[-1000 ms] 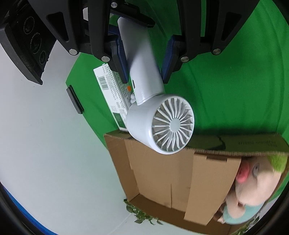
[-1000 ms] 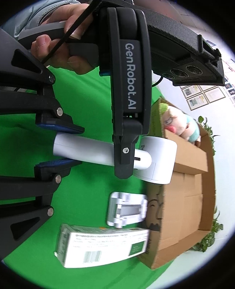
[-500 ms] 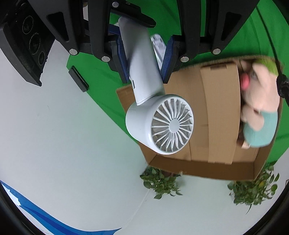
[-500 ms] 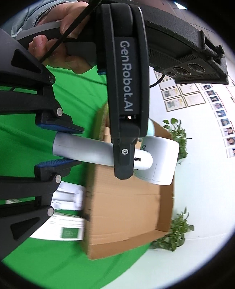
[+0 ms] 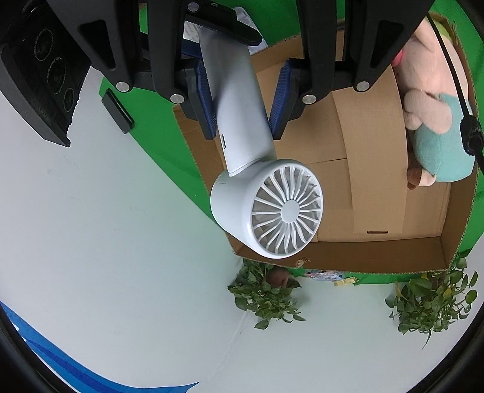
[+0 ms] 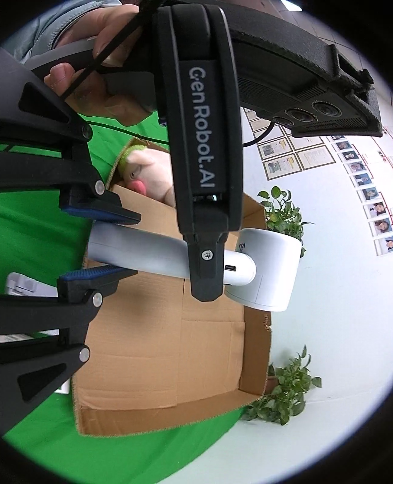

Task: Organize objects
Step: 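Lift the hair dryer with both grippers and carry it over the tray box, then lower the hair dryer upright into the tray and open both grippers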

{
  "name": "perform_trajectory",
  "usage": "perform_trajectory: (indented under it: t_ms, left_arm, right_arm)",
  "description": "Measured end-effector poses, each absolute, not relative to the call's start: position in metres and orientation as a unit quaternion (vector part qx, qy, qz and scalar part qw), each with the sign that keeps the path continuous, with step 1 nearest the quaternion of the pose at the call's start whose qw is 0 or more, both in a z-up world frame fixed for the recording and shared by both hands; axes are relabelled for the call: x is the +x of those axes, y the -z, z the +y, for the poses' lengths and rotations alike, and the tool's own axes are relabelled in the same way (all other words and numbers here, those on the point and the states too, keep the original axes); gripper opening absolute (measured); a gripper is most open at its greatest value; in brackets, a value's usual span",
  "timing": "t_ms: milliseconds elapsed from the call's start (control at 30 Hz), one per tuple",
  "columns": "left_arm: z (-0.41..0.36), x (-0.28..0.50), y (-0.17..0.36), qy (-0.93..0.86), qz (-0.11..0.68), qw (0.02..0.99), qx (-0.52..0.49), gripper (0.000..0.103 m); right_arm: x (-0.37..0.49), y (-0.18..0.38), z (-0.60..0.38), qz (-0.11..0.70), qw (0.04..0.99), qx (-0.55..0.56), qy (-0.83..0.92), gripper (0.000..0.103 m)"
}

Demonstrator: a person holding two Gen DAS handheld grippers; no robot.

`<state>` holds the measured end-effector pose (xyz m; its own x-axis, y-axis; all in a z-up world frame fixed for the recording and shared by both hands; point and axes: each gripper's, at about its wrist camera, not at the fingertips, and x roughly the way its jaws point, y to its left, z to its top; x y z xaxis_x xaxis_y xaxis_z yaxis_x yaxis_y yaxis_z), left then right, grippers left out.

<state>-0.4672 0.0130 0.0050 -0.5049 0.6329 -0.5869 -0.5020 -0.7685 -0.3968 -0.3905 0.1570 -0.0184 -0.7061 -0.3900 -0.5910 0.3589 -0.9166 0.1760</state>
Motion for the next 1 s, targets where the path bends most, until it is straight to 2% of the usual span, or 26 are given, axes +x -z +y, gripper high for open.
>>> perform_trajectory:
  t_ms: [567,767,1000]
  left_arm:
    - [0.027,-0.562,0.095,-0.839,-0.093,0.276,-0.46,0.032]
    - [0.024,-0.562,0.105,-0.84,-0.096,0.264,-0.465,0.032]
    - [0.015,-0.552,0.106,-0.839,-0.106,0.266,-0.464,0.028]
  right_arm:
    - [-0.453,0.09,0.16,-0.075,0.196,0.398,0.893,0.024]
    - [-0.457,0.106,0.157,-0.071,0.186,0.41,0.89,0.023]
    - [-0.451,0.108,0.152,-0.036,0.156,0.406,0.9,0.024]
